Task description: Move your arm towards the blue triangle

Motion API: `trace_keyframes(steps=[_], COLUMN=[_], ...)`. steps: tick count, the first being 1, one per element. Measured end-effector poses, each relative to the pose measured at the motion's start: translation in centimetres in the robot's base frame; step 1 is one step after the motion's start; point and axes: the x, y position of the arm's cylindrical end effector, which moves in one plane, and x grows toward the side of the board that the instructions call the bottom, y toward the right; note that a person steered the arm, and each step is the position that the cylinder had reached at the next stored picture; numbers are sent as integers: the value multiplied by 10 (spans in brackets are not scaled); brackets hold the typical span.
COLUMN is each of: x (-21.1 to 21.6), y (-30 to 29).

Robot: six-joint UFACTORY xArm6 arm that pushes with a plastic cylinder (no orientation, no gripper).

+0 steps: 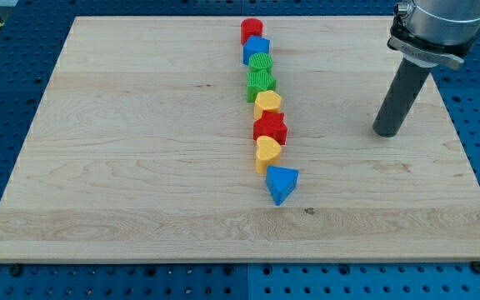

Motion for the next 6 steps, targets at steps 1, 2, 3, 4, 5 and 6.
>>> trace_keyframes(steps=[1, 2, 3, 4, 5, 6], x=[4, 29, 53, 86, 112, 141], y=[8, 78, 142, 141, 65, -32])
